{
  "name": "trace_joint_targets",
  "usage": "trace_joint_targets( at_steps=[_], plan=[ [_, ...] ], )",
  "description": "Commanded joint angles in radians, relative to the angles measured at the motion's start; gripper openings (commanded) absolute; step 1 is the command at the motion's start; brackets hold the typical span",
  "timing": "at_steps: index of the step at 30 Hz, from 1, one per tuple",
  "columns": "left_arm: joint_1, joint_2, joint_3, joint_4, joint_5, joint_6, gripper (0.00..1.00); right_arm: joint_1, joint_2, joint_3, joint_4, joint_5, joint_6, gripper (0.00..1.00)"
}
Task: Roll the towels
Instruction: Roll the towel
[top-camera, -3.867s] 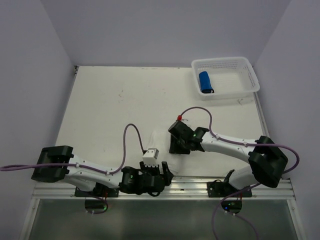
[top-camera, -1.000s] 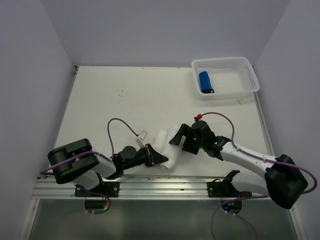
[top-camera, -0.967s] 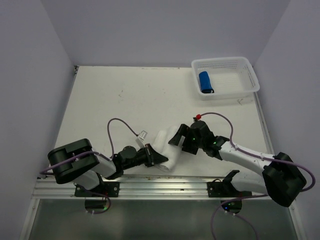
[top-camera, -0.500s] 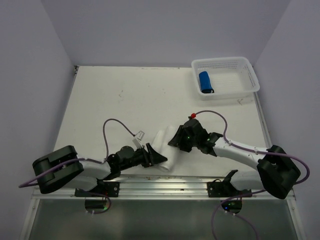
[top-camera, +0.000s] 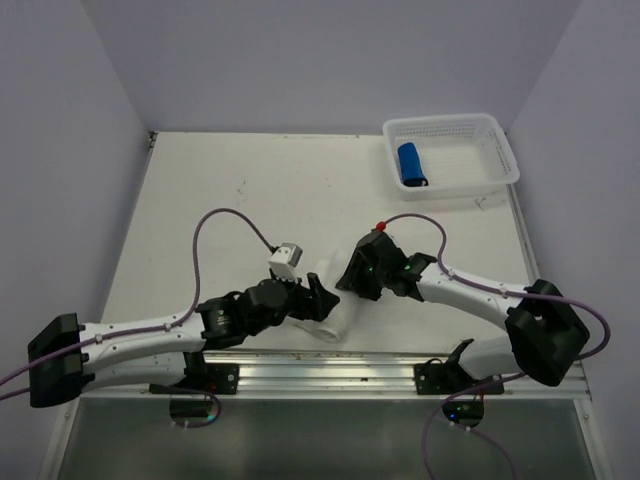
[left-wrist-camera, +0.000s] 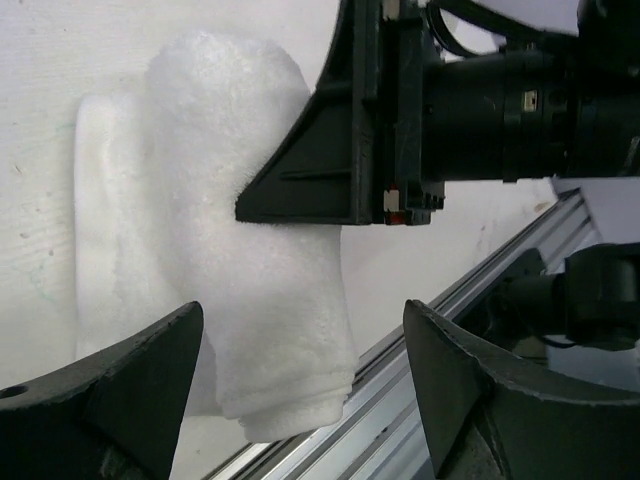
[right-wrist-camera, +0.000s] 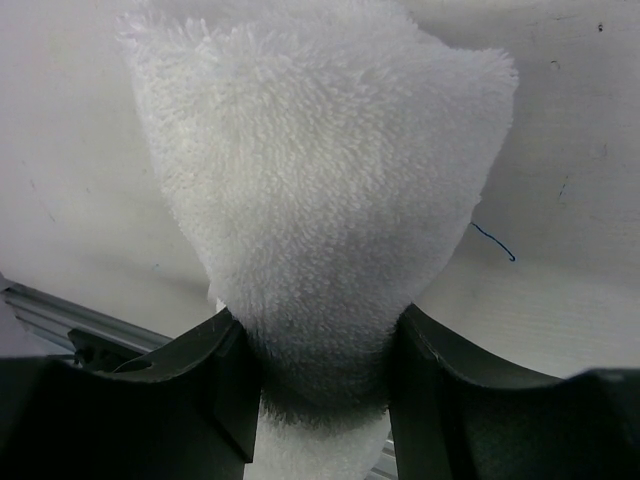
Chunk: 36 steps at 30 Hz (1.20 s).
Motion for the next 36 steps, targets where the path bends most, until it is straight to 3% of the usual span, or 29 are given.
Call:
trace_joint_targets(
  at_steps=[1, 5, 8, 15, 23, 29, 36],
  plan=[
    [-0.101, 0.081, 0.138, -0.268, -0.239, 0.145, 0.84, 0.005, 0.027, 0.054, -0.104, 0.052, -0.024, 0.45],
    [-0.207, 0.212, 0.268, -0.384, -0.362, 0.156, 0.86, 0.008, 0.04, 0.082, -0.121, 0.051, -0.025, 0.48],
    [-0.302, 0.301, 0.341, -0.435, -0.446, 0.166, 0.94, 0.011, 0.051, 0.102, -0.137, 0.052, -0.025, 0.49],
    [-0.376, 0.486, 0.456, -0.518, -0.552, 0.171, 0.95, 0.013, 0.056, 0.125, -0.16, 0.063, -0.024, 0.5],
    [-0.385, 0.629, 0.494, -0.555, -0.596, 0.151, 0.95, 0.013, 0.063, 0.134, -0.177, 0.063, -0.022, 0.51],
    [-0.385, 0.701, 0.494, -0.562, -0.615, 0.101, 0.83, 0.013, 0.076, 0.146, -0.19, 0.057, -0.032, 0.52],
    [-0.374, 0.614, 0.377, -0.451, -0.574, 0.047, 0.49, 0.013, 0.07, 0.159, -0.217, 0.06, -0.047, 0.62]
  ],
)
